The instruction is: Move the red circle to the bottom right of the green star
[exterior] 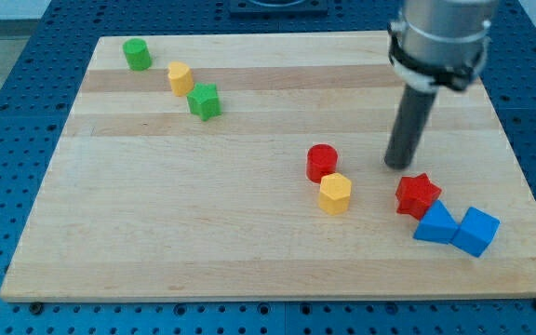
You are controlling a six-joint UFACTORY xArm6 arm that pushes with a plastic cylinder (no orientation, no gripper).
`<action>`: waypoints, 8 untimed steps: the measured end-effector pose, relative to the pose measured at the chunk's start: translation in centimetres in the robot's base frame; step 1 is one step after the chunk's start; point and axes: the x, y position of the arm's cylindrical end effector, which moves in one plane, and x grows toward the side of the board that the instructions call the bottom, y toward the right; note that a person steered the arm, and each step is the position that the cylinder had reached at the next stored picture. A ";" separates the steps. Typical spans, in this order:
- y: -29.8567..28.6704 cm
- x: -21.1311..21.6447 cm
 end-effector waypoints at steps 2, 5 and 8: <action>-3.1 2.1; -12.2 -2.0; -15.8 -0.1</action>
